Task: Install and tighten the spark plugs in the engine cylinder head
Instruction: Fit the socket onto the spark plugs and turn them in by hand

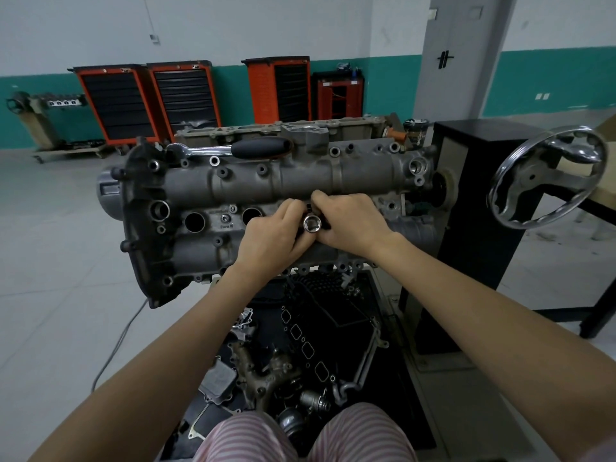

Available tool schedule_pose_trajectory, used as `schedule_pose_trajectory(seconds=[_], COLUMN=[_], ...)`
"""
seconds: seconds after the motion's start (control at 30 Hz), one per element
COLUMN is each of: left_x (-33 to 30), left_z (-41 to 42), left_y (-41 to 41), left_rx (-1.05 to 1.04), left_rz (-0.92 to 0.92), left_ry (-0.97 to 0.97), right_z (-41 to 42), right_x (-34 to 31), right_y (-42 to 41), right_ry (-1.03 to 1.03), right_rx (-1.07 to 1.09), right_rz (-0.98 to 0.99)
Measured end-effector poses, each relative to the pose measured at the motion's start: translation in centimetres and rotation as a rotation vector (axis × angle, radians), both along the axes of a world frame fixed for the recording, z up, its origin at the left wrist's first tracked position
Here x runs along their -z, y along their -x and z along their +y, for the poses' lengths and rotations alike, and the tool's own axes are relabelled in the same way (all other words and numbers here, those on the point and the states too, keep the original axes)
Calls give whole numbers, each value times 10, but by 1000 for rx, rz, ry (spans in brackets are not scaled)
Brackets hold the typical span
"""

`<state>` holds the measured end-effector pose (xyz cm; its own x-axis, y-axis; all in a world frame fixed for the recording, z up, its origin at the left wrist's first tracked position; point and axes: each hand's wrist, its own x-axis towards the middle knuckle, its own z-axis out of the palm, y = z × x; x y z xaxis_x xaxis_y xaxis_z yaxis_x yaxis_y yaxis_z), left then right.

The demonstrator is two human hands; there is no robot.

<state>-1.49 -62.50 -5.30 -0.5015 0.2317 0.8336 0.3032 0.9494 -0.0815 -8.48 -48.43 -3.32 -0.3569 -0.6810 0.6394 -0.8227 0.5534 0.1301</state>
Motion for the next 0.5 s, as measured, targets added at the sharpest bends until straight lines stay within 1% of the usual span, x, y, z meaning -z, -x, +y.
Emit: schedule_pose_trajectory(seconds=[0.1,0.2,0.27,0.37,0.5], left_x=[2,2,2,2,1], left_z=[-1,-1,-1,-2,-2], left_y=[1,3,4,6,2], left_rx=[14,3,-20,-26,-18], left_rz=[22,30,32,36,1], left_ry=[-1,-70,-78,0,-10], right_z=[1,2,2,2,1], right_x=[-1,-3,-4,-4,-3], right_y=[-2,-6,-9,-9,-6], right_ry=[9,91,112,100,52], right_rx=[-38,-93,-110,-100,-19], right_rz=[16,23,16,-1,-44])
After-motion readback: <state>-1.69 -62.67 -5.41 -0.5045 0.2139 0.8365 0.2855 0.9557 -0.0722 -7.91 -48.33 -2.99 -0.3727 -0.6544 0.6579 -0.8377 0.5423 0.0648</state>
